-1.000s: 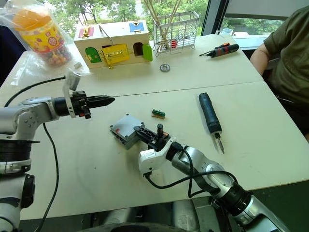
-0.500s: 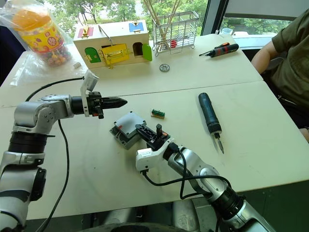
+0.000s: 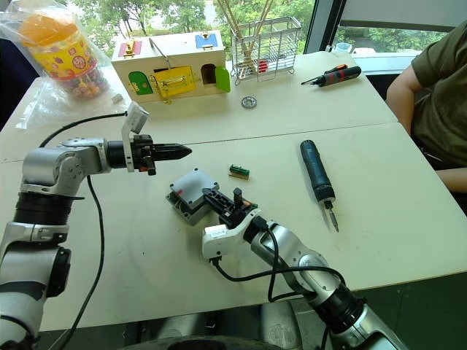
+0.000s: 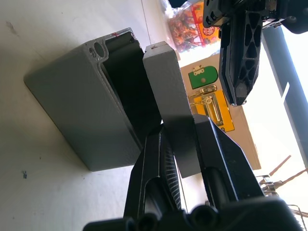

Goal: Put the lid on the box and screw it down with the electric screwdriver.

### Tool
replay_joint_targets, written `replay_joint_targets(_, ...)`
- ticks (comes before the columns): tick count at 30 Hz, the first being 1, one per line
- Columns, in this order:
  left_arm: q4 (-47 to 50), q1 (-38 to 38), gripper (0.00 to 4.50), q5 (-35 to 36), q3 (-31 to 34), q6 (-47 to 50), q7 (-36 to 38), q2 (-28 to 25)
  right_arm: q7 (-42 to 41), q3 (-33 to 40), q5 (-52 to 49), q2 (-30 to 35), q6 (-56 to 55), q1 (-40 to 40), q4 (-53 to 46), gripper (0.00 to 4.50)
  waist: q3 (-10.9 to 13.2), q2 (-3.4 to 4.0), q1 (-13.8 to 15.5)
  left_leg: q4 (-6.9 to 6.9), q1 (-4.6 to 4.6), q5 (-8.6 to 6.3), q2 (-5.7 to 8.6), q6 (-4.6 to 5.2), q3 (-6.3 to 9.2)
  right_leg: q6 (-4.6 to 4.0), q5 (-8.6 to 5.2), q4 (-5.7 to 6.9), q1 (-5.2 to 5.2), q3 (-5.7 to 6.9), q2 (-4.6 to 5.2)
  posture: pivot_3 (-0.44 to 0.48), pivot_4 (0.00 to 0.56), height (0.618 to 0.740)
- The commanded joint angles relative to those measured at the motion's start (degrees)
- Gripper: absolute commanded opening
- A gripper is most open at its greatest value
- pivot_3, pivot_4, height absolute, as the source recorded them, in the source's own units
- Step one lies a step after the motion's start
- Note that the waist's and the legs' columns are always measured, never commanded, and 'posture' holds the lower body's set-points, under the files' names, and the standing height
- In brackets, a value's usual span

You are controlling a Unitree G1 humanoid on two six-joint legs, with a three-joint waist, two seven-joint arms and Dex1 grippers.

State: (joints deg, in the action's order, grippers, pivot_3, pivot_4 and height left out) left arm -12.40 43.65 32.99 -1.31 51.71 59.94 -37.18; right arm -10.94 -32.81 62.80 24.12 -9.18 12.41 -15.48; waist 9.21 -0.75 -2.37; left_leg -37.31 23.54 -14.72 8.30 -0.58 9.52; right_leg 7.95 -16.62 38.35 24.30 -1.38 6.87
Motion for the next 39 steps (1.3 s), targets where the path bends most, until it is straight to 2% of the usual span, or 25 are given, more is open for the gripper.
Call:
replay_joint_targets(1, 2.54, 0.07, 0.16, -0.02, 0.57, 0.19, 1.08, -1.49, 1.34, 0.22, -0.07, -0.57, -1.78, 0.33, -0.80, 0.12, 0.00, 0.00, -0.02, 0.00, 0.00, 0.00, 0.00, 0.00, 0.00, 0.00, 0.00, 0.00, 0.00, 0.00, 0.00, 0.000, 0.150, 0.740)
replay_joint_targets(27, 2.72, 0.04, 0.16, -1.11, -1.44, 1.04, 3.08, -1.45, 2.67, -1.23, 6.29, -4.33, -0.14, -2.95, 0.43, 0.12, 0.00, 0.00, 0.00, -0.01, 0.00, 0.00, 0.00, -0.01, 0.01, 0.00, 0.00, 0.02, 0.00, 0.00, -0.01, 0.000, 0.150, 0.740)
replay_joint_targets(34, 3.03, -1.91, 0.16, -4.68, -4.71, -2.85, 6.16, -3.33, 3.25, -1.49, 6.42, -3.79, -1.00, -4.02, -0.30, 0.12, -0.02, 0.02, 0.01, 0.00, -0.01, 0.00, 0.00, -0.01, 0.01, 0.00, 0.00, 0.02, -0.01, 0.00, -0.01, 0.000, 0.150, 0.740)
replay_joint_targets(39, 2.88, -2.86, 0.16, -5.63, -4.81, -4.12, 7.14, -3.64, 3.68, -1.07, 6.74, -3.21, -1.28, -4.15, -1.34, 0.12, -0.02, 0.02, 0.17, 0.00, -0.02, 0.00, 0.00, -0.01, 0.02, 0.00, 0.00, 0.02, -0.01, 0.00, -0.02, 0.000, 0.150, 0.740)
